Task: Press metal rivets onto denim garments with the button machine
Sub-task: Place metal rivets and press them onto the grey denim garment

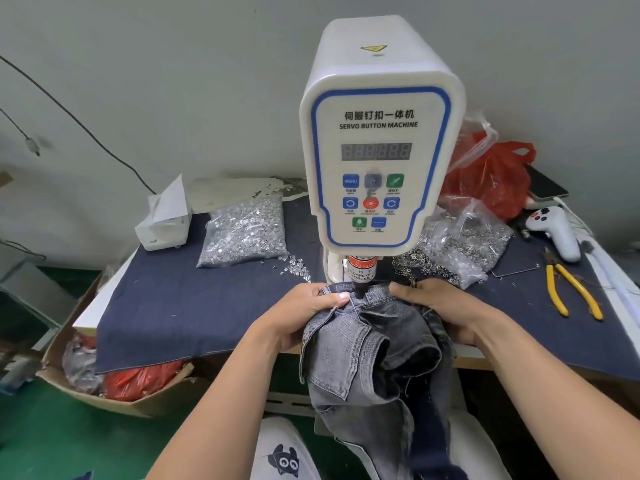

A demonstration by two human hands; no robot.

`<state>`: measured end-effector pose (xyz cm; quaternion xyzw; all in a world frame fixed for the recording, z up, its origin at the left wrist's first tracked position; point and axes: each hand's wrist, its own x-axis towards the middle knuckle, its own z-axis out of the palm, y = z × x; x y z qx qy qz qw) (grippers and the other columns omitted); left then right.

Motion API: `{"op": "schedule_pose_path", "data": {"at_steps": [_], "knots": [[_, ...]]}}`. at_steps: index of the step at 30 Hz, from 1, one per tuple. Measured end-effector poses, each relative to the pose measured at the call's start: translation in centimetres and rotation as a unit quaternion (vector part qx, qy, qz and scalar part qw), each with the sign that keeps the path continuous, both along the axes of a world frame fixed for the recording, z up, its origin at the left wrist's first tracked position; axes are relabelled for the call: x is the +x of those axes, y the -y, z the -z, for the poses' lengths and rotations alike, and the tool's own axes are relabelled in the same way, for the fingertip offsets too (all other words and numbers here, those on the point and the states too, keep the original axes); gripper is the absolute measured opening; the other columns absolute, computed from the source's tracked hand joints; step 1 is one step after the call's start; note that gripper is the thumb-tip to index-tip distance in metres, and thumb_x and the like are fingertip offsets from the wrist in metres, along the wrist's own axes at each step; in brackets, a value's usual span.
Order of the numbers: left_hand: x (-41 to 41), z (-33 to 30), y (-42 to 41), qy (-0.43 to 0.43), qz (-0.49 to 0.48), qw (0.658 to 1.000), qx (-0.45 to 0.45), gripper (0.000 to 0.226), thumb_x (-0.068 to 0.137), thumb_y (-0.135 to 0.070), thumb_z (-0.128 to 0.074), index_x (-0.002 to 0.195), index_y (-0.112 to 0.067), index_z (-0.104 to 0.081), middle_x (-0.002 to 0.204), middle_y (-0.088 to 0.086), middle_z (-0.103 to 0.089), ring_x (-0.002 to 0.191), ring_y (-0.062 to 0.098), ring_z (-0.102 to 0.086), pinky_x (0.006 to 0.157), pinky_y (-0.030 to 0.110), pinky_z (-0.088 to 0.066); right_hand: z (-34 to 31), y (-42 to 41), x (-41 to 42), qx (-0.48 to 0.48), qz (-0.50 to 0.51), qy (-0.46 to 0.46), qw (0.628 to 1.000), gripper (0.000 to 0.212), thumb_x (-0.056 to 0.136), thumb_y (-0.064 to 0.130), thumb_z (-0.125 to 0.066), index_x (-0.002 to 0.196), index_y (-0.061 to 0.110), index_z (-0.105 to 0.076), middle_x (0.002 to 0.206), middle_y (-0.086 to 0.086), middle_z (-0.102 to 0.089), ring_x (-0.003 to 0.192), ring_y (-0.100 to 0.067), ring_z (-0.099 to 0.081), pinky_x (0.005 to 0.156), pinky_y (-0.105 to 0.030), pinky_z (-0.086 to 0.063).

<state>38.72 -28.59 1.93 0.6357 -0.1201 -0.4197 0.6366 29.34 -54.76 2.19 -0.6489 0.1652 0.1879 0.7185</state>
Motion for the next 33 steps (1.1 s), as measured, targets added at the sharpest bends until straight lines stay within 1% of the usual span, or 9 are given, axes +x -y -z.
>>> {"op": "schedule_pose_path", "data": {"at_steps": [4, 6, 10, 12, 14, 17, 20, 24, 33], "knots": [[0.2, 0.0, -0.4, 0.009, 0.021, 1.0, 0.013, 0.046, 0.093, -0.029, -0.08, 0.126, 0.001, -0.07, 0.126, 0.019, -0.074, 0.122, 0.037, -0.069, 0.113, 0.052, -0.05, 0.0, 0.1, 0.2, -0.012, -0.023, -0.006, 1.0, 0.045, 0.079, 0.032, -0.087, 0.105, -0.004, -0.076, 0.111, -0.028, -0.074, 0.098, -0.039, -0.075, 0.077, -0.037, -0.061], [0.4, -0.4, -0.7, 0.029, 0.064, 0.997, 0.03, 0.045, 0.089, -0.03, -0.083, 0.126, -0.006, -0.071, 0.126, 0.016, -0.075, 0.121, 0.035, -0.07, 0.11, 0.051, -0.052, 0.2, 0.1, 0.2, -0.005, -0.005, -0.007, 1.0, 0.052, 0.077, 0.029, -0.086, 0.11, -0.008, -0.073, 0.111, -0.029, -0.073, 0.096, -0.04, -0.074, 0.08, -0.041, -0.062], [1.0, -2.1, -1.4, 0.101, 0.17, 0.975, 0.102, 0.059, 0.082, -0.015, -0.088, 0.133, -0.024, -0.062, 0.123, -0.006, -0.077, 0.119, 0.014, -0.071, 0.098, 0.027, -0.055, 0.3, 0.2, 0.3, -0.009, 0.019, -0.009, 1.0, 0.06, 0.076, 0.028, -0.085, 0.116, -0.013, -0.068, 0.112, -0.029, -0.073, 0.102, -0.044, -0.072, 0.093, -0.048, -0.058], [1.1, -2.9, -1.8, 0.176, 0.191, 0.951, 0.17, 0.058, 0.081, -0.02, -0.088, 0.129, -0.035, -0.059, 0.113, -0.023, -0.075, 0.108, -0.004, -0.07, 0.085, 0.01, -0.051, 0.2, 0.1, 0.4, -0.019, 0.011, -0.011, 1.0, 0.054, 0.08, 0.028, -0.083, 0.112, -0.013, -0.069, 0.109, -0.029, -0.074, 0.095, -0.04, -0.074, 0.085, -0.043, -0.061], [1.2, -3.2, -2.0, 0.225, 0.188, 0.934, 0.205, 0.05, 0.083, -0.023, -0.085, 0.124, -0.038, -0.06, 0.105, -0.03, -0.074, 0.098, -0.01, -0.069, 0.077, 0.008, -0.049, 0.1, 0.1, 0.4, -0.025, 0.006, -0.008, 1.0, 0.044, 0.079, 0.029, -0.084, 0.101, -0.008, -0.073, 0.105, -0.029, -0.074, 0.086, -0.036, -0.076, 0.076, -0.037, -0.061], [1.1, -2.6, -2.4, 0.144, 0.144, 0.971, 0.125, 0.04, 0.095, -0.006, -0.073, 0.129, -0.023, -0.062, 0.107, -0.014, -0.079, 0.101, 0.004, -0.074, 0.081, 0.019, -0.056, -0.1, -0.1, 0.2, -0.022, -0.003, -0.011, 1.0, 0.034, 0.076, 0.033, -0.084, 0.087, 0.001, -0.078, 0.102, -0.028, -0.075, 0.083, -0.034, -0.076, 0.07, -0.034, -0.061], [0.7, -1.6, -2.3, 0.068, 0.099, 0.992, 0.035, 0.041, 0.101, 0.005, -0.062, 0.135, -0.017, -0.061, 0.123, -0.001, -0.077, 0.116, 0.013, -0.073, 0.09, 0.024, -0.058, -0.1, 0.1, 0.2, -0.018, -0.006, -0.01, 1.0, 0.051, 0.076, 0.034, -0.084, 0.101, -0.009, -0.074, 0.105, -0.029, -0.075, 0.085, -0.035, -0.076, 0.075, -0.036, -0.061], [0.6, -0.3, -1.3, 0.004, 0.08, 0.997, -0.019, 0.046, 0.103, 0.009, -0.054, 0.146, -0.008, -0.053, 0.14, 0.016, -0.068, 0.131, 0.034, -0.065, 0.111, 0.048, -0.051, 0.0, 0.2, 0.1, 0.007, 0.005, -0.015, 1.0, 0.052, 0.08, 0.033, -0.083, 0.109, -0.01, -0.072, 0.111, -0.03, -0.073, 0.093, -0.037, -0.075, 0.082, -0.039, -0.061], [0.8, 0.1, -1.2, -0.03, 0.052, 0.998, -0.036, 0.041, 0.102, 0.008, -0.057, 0.14, -0.005, -0.058, 0.135, 0.02, -0.07, 0.122, 0.034, -0.069, 0.096, 0.039, -0.059, -0.2, -0.1, 0.0, 0.017, 0.006, -0.021, 1.0, 0.039, 0.083, 0.033, -0.081, 0.101, -0.001, -0.079, 0.11, -0.026, -0.074, 0.094, -0.036, -0.076, 0.077, -0.035, -0.061]]}}
